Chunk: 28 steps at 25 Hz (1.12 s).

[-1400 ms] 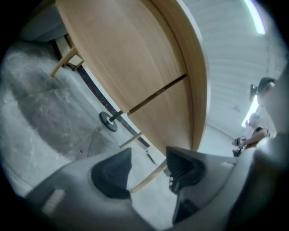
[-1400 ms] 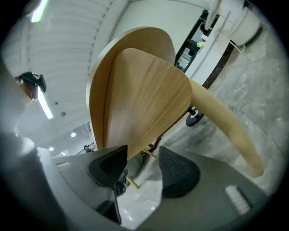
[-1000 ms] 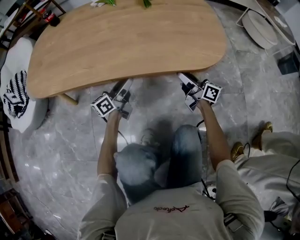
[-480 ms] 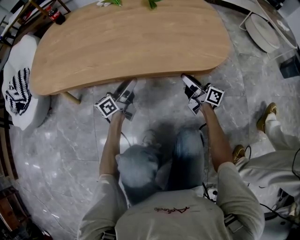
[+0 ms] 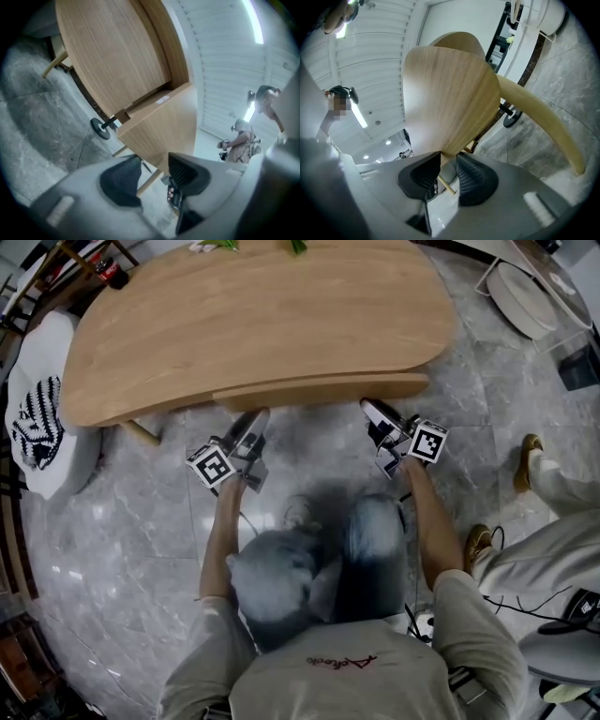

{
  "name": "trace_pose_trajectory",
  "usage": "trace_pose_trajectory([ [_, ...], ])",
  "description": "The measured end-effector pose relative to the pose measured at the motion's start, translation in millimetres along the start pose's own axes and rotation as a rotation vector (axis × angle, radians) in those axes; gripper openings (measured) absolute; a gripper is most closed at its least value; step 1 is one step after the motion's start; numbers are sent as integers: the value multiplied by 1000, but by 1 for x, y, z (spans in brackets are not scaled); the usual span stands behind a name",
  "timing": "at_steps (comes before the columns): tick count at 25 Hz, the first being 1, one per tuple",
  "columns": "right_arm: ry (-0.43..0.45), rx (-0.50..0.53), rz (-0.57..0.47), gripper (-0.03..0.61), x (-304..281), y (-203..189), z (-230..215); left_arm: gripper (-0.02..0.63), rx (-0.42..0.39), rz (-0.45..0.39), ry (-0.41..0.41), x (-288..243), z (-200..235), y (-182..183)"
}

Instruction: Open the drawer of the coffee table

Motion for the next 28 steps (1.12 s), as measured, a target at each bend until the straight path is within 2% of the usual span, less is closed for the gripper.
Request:
trace_pose_trajectory([
  [3,12,20,10,98,8,-7,14,141,-7,-11,-13,14,-9,-7],
  [7,-43,31,18,95,20,-25,22,135,-17,-6,-3,30,-12,-23],
  [12,-3,20,38,71,35,-43,42,156,-17,-7,1,51,-24,-39],
  [13,5,16,42,71,39,-48,47,137,-14,-9,2,57,-25,-44],
  [17,19,16,48,69,50,-62,62,130,15,-40,-6,77,-34,-58],
  [24,9,5,50,69,60,-73,72,130,-9,-7,14,90,-38,-70],
  [28,0,3,54,67,61,-73,70,124,-51,16,45,91,-36,-73],
])
Point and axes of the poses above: the fingertips, and each gripper's own axes: x backward along the fingers, z to its left, y out of its top, the point moved 2 cm from there along x, backward along the fingers, and after that the axes turned 15 degrees about y, right-handed, at the moved point
